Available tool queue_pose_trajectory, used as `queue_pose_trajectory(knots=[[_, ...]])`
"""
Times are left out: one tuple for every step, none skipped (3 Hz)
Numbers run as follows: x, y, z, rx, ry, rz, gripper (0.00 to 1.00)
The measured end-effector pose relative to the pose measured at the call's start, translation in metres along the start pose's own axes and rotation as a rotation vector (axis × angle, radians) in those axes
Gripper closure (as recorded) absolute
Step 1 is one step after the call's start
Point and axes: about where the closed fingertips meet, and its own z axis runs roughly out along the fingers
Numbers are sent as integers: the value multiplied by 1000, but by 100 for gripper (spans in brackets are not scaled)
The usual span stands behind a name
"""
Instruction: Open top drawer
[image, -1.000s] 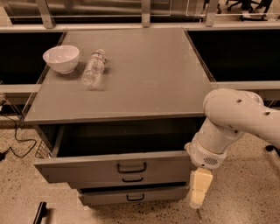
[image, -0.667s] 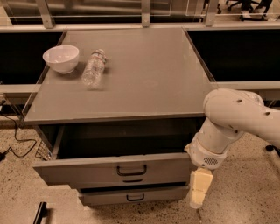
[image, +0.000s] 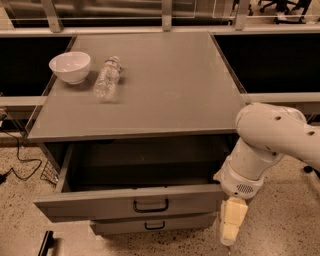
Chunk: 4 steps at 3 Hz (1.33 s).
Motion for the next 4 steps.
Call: queue_pose_trajectory(knots=[[1,-6,-7,11,9,13,0],[0,-13,-22,39,21,19,0],[-3,-20,-39,79,35,16,3],[-6,-26,-52,108,50,10,21]])
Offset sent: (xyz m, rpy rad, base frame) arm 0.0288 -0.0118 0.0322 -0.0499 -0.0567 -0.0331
